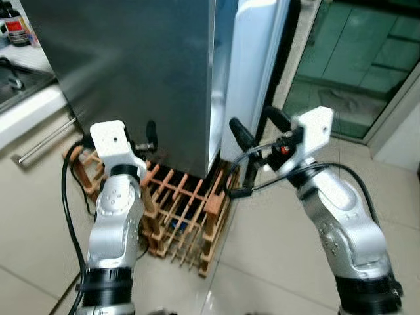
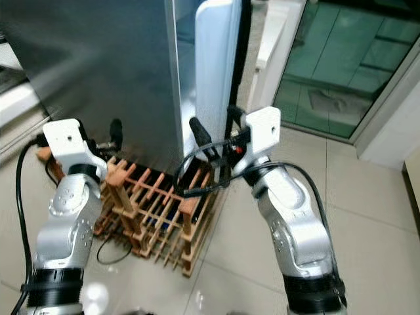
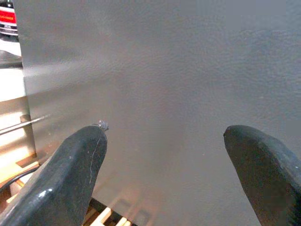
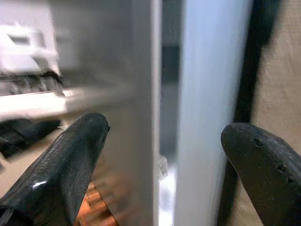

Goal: Restocking fridge

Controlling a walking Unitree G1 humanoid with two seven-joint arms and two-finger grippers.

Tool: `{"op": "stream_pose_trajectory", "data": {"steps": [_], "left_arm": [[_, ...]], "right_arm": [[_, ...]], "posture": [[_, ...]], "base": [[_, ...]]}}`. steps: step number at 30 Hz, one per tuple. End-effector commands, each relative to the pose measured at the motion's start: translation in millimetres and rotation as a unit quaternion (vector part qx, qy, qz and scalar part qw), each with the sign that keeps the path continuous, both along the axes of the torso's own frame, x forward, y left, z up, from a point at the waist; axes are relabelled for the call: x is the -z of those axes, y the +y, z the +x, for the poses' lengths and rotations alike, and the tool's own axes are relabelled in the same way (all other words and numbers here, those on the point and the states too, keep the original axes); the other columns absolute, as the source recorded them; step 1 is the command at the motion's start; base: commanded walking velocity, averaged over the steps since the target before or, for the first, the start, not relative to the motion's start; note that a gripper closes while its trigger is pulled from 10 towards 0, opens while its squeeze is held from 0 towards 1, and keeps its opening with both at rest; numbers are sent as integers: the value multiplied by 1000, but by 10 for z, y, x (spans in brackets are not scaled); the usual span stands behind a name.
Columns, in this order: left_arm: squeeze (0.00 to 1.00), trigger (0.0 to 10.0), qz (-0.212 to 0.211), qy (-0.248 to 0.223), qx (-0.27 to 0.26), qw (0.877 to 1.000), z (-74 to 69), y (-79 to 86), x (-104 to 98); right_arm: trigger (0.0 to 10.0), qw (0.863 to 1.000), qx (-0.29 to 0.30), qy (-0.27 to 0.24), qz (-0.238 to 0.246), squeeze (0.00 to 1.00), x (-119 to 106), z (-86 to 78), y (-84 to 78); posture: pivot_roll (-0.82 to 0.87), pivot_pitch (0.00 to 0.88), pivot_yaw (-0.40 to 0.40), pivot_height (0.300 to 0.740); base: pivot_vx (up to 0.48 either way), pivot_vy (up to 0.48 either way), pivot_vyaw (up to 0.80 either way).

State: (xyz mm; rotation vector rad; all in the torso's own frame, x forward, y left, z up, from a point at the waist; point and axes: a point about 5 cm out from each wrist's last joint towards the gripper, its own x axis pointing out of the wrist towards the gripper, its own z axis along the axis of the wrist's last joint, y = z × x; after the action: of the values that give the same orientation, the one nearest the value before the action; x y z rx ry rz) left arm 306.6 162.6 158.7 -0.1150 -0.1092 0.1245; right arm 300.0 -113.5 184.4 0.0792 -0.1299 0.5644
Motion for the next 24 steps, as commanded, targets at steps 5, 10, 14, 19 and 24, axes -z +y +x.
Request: {"op": "stream_pose_trajectory", "data": {"steps": [5,10,14,19,24], "left_arm": [[0,10000,-2,-5,-3,1000,77,-58,-44],[0,10000,-4,-9,-3,1000,63,-65,-57],[0,10000,-6,-8,-3,1000,55,-65,-48],[0,10000,-9,-4,5,1000,44,-92,-26],[0,10000,-8,9,17,1000,56,-141,38]], "right_arm": [[10000,996,46,60,-40,51,340,485,-142],[10000,992,97,51,-68,51,308,644,-417],[10000,989,120,35,-78,55,274,638,-629],[10000,977,176,24,-122,55,367,411,-1184],[10000,974,185,16,-131,63,383,177,-1349]], "posture": [[-142,0,3,740],[-110,0,-14,740],[-120,0,-13,740],[-141,0,-15,740],[-165,0,-8,740]], "base": [[0,0,0],[0,0,0],[0,0,0],[0,0,0],[0,0,0]]}}
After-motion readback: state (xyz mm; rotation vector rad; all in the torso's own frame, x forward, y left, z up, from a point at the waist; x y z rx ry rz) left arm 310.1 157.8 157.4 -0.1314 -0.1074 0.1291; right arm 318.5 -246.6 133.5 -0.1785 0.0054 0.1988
